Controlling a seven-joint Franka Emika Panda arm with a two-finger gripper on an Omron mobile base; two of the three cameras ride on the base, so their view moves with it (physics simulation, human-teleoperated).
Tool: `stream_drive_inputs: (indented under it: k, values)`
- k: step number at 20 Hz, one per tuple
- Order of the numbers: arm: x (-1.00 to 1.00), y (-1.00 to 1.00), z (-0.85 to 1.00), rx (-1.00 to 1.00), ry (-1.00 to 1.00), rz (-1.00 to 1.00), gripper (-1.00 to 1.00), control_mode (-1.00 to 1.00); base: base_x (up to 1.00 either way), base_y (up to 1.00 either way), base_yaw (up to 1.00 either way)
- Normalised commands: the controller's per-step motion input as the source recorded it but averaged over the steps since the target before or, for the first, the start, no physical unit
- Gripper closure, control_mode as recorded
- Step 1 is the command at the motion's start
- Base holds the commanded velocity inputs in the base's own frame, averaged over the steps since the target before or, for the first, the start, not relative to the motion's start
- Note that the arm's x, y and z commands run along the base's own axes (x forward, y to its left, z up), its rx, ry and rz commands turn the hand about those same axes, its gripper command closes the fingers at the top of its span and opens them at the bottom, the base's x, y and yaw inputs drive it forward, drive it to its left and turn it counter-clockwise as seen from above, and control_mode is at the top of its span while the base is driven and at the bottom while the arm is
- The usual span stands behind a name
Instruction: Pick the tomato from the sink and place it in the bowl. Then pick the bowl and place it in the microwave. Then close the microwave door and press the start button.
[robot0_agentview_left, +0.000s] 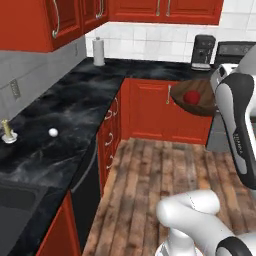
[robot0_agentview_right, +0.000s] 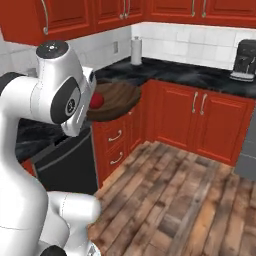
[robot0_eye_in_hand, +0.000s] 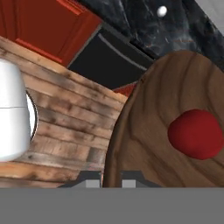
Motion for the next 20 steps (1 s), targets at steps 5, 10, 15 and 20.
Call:
stream_drive_inputs:
  k: [5, 10, 15, 20]
  values:
    - [0.00, 0.00, 0.00, 0.00, 0.00, 0.00, 1.00, 1.00, 0.23, -0.18, -0.64]
    - [0.00, 0.00, 0.00, 0.00, 0.00, 0.00, 1.00, 1.00, 0.44, 0.00, -0.50]
    - [0.00, 0.00, 0.00, 0.00, 0.00, 0.00, 1.00, 1.00, 0.54, 0.00, -0.45]
    - [0.00, 0.00, 0.00, 0.00, 0.00, 0.00, 1.00, 1.00, 0.68, -0.11, -0.46]
